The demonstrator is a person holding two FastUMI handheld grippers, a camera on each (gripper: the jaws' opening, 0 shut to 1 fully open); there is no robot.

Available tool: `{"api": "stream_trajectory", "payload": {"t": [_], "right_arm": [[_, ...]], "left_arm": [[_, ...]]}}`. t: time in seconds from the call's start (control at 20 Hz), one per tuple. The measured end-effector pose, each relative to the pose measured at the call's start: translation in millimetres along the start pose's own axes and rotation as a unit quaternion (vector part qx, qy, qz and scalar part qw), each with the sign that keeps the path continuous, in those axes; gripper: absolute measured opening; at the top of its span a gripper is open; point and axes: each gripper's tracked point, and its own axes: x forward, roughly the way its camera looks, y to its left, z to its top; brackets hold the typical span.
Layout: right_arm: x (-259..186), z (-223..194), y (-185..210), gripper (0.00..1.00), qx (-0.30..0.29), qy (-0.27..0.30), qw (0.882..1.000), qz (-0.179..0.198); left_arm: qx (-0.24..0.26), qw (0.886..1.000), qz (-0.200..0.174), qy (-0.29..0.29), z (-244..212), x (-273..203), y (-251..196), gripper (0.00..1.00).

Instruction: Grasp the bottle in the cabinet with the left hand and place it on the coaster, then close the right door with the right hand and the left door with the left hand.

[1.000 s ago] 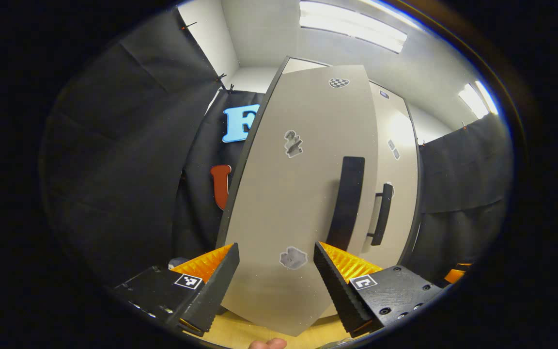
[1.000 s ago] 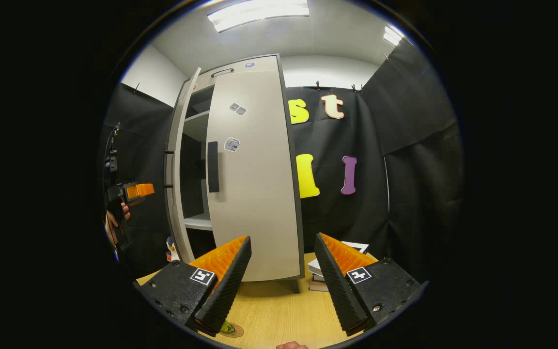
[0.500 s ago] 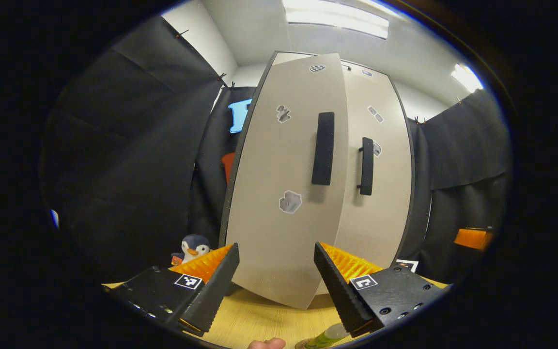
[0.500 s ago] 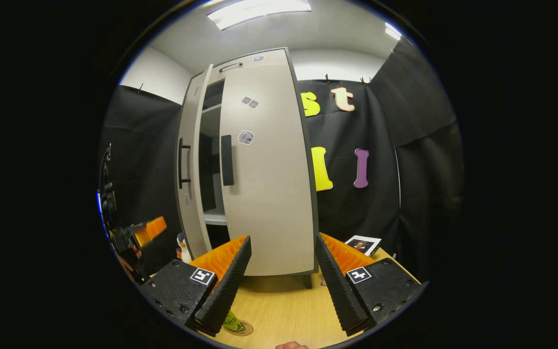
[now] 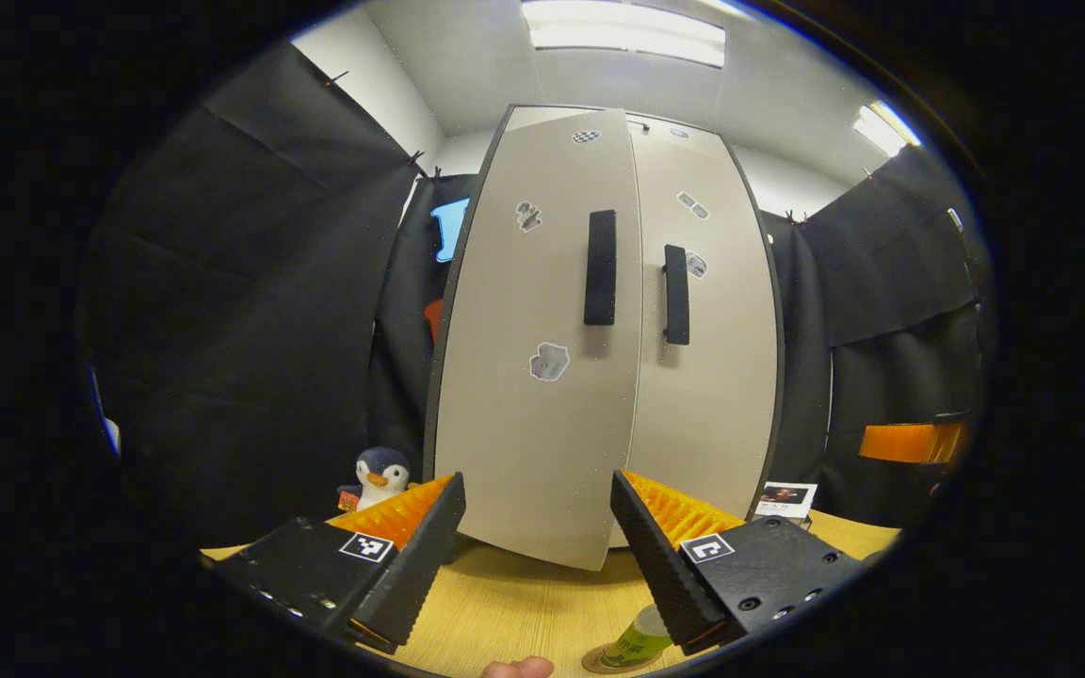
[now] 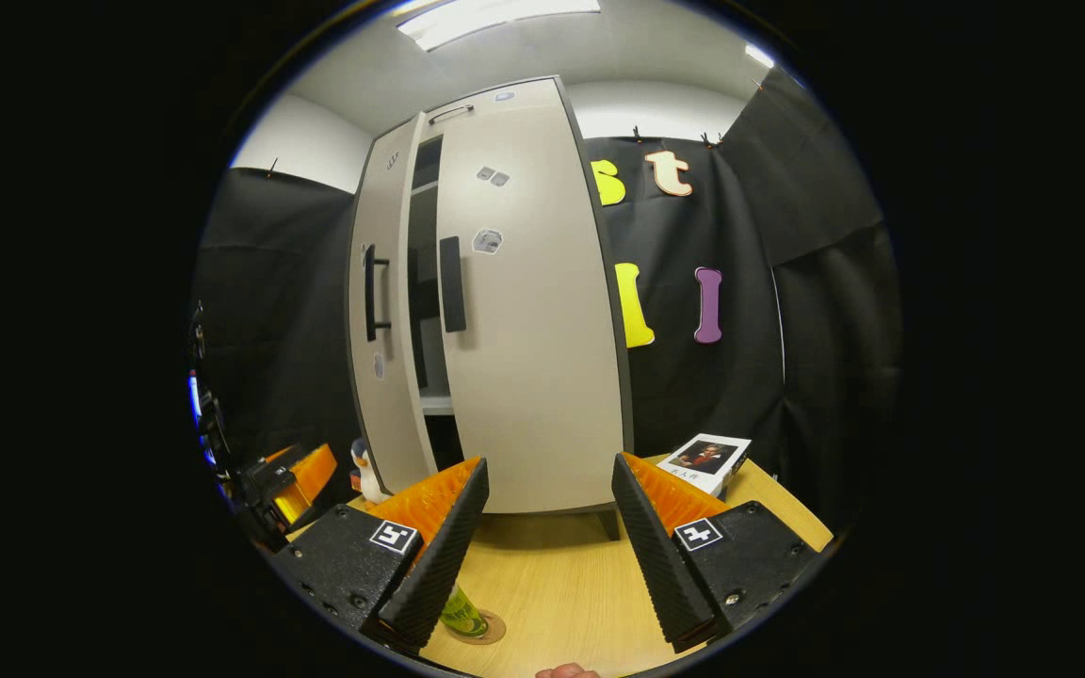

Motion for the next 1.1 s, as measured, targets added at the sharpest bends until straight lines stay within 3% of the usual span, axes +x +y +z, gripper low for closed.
{"api": "stream_trajectory", "payload": {"t": [0.1, 0.15, 0.2, 1.1], "right_arm": [[0, 3, 4, 0.81, -0.004, -0.001, 1.0, 0.001], [0, 5, 5, 0.81, -0.005, -0.004, 1.0, 0.002], [-1, 7, 7, 0.81, -0.007, -0.007, 1.0, 0.003], [-15, 23, 2, 0.81, -0.019, -0.029, 0.999, -0.01]], "left_arm": [[-0.012, 1.0, -0.002, 0.002, 2, -1, 0, 0.95], [-0.018, 1.0, -0.002, 0.001, 5, 0, -1, 0.99], [-0.02, 1.0, -0.001, 0.0, 7, 0, 0, 0.95], [-0.01, 1.0, -0.011, -0.004, 15, -6, -1, 0.95]]}}
